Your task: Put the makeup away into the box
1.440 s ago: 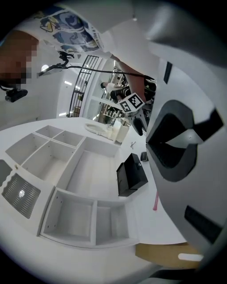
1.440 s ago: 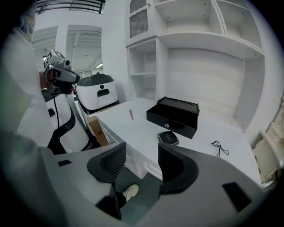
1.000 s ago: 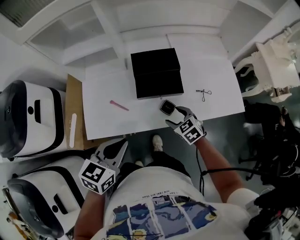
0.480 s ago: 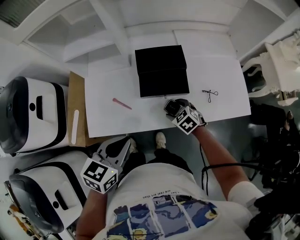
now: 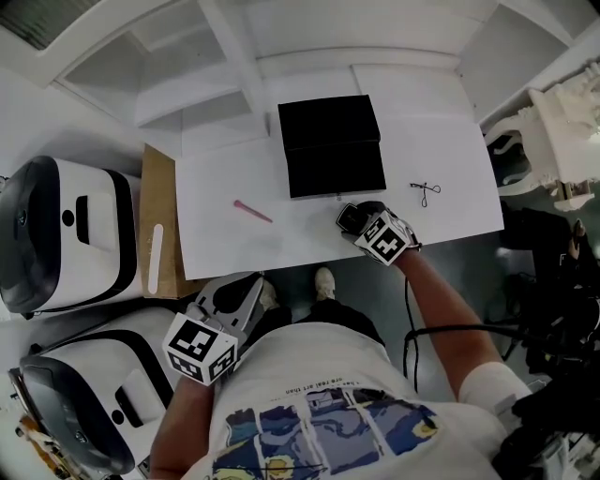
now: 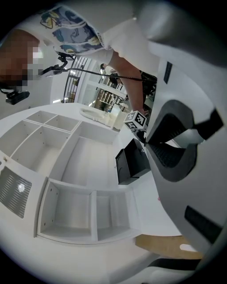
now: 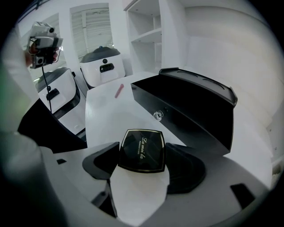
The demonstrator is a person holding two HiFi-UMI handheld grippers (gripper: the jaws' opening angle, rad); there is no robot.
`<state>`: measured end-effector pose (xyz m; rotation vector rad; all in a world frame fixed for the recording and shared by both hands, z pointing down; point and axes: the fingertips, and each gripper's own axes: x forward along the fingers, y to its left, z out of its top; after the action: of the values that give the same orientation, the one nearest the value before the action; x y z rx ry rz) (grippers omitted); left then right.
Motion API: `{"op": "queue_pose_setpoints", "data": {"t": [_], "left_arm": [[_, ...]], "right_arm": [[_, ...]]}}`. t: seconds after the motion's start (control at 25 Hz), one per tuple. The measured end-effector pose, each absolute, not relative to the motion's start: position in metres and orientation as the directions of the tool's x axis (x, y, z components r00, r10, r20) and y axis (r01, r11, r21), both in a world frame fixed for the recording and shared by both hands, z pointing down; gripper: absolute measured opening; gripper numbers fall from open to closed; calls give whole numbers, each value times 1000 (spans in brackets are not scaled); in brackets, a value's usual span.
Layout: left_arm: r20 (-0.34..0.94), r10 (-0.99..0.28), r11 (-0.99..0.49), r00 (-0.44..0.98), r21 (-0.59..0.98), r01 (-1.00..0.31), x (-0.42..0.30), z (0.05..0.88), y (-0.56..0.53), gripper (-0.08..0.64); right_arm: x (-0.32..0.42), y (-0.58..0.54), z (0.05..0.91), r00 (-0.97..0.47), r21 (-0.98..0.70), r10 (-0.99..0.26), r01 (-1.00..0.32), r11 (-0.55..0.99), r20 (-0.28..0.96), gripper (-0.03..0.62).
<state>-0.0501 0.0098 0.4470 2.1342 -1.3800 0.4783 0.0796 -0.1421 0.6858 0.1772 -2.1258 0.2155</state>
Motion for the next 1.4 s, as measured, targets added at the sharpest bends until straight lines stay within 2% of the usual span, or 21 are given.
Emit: {"op": "queue_pose_setpoints", "data": {"t": [0.72, 1.0, 1.4], "left_arm": [[497, -734, -380, 463, 265, -886, -87, 436, 5, 14], [480, -759, -352, 441, 268, -897, -104, 433, 11, 14], [484, -797, -263, 362, 261, -929, -138, 433, 29, 14]], "right_arm": [[68, -143, 609, -535, -24, -138, -285, 958, 833, 330], [39, -169, 588, -560, -41, -171, -346, 938, 811, 330], [-8, -218, 606, -551, -101, -183, -445, 890, 814, 330]]}}
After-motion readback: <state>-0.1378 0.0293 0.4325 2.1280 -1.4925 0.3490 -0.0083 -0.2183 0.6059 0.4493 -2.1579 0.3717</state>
